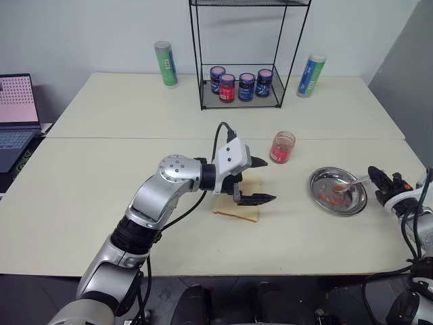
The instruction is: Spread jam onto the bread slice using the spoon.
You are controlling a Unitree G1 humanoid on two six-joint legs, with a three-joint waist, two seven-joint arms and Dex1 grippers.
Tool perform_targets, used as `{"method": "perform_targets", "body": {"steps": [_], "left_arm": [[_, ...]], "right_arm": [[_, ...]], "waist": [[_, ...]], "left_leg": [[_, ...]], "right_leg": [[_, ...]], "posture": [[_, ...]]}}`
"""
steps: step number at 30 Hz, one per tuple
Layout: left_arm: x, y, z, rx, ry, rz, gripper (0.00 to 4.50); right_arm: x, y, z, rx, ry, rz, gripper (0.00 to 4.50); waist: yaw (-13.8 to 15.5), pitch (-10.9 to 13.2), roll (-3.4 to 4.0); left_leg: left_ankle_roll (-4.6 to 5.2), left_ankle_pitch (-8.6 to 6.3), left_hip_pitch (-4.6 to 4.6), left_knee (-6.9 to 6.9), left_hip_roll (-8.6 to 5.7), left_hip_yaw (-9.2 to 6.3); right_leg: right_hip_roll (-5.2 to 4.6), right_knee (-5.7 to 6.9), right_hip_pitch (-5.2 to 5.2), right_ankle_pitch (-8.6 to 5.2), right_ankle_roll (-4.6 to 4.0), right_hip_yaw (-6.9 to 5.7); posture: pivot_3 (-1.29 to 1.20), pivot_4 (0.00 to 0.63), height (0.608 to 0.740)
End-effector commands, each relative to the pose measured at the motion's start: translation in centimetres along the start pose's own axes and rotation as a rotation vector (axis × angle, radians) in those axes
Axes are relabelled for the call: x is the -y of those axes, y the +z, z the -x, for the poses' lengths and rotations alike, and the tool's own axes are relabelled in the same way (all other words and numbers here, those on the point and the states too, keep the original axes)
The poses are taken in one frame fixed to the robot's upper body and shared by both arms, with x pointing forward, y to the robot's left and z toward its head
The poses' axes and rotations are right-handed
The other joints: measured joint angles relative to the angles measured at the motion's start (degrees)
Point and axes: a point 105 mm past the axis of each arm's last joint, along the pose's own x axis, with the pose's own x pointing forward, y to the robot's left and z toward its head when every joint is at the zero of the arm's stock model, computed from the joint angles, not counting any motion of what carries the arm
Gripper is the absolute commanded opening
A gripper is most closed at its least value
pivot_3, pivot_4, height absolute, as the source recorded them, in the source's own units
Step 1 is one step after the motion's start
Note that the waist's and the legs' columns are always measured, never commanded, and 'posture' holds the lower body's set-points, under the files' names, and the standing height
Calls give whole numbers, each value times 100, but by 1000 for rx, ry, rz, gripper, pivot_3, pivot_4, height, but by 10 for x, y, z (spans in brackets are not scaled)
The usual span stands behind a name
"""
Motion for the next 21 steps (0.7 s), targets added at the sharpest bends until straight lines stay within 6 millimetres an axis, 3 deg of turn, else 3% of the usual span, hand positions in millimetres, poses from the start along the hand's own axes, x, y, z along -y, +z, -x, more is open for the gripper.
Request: {"method": "perform_targets", "body": {"steps": [1, 6, 10, 15, 21], "left_arm": [[-12, 10, 24, 72, 98, 36, 4500], [-27, 7, 47, 118, 248, 108, 4500], [-39, 9, 51, 160, 352, 133, 4500], [-39, 8, 46, 164, 382, 132, 4500], [-32, 5, 46, 142, 367, 123, 4500]], "right_arm": [[-67, 22, -3, 43, 183, 118, 27], [-137, 21, -15, 48, 331, 212, 27], [-174, 21, -34, 74, 382, 265, 27], [-198, 11, -55, 67, 406, 390, 27], [-198, -3, -69, 42, 413, 534, 27]], "waist": [[-36, 3, 9], [-71, 6, 14], [-44, 6, 13], [13, 7, 13], [24, 7, 13]], "left_leg": [[0, 0, 0, 0, 1, 0], [0, 0, 2, -1, 12, -5], [0, 0, -1, 0, 7, -5], [0, 0, -23, 2, -4, -5], [-1, 0, -39, 2, -2, -5]], "right_leg": [[0, 1, 0, 0, 0, 0], [2, 6, -3, -7, 12, -3], [3, 5, -3, -7, 11, -6], [-8, -9, -10, 7, -8, -10], [-10, -14, -25, 9, -9, -12]], "posture": [[0, 150, 740], [0, 150, 740], [0, 150, 740], [0, 150, 740], [0, 150, 740]]}}
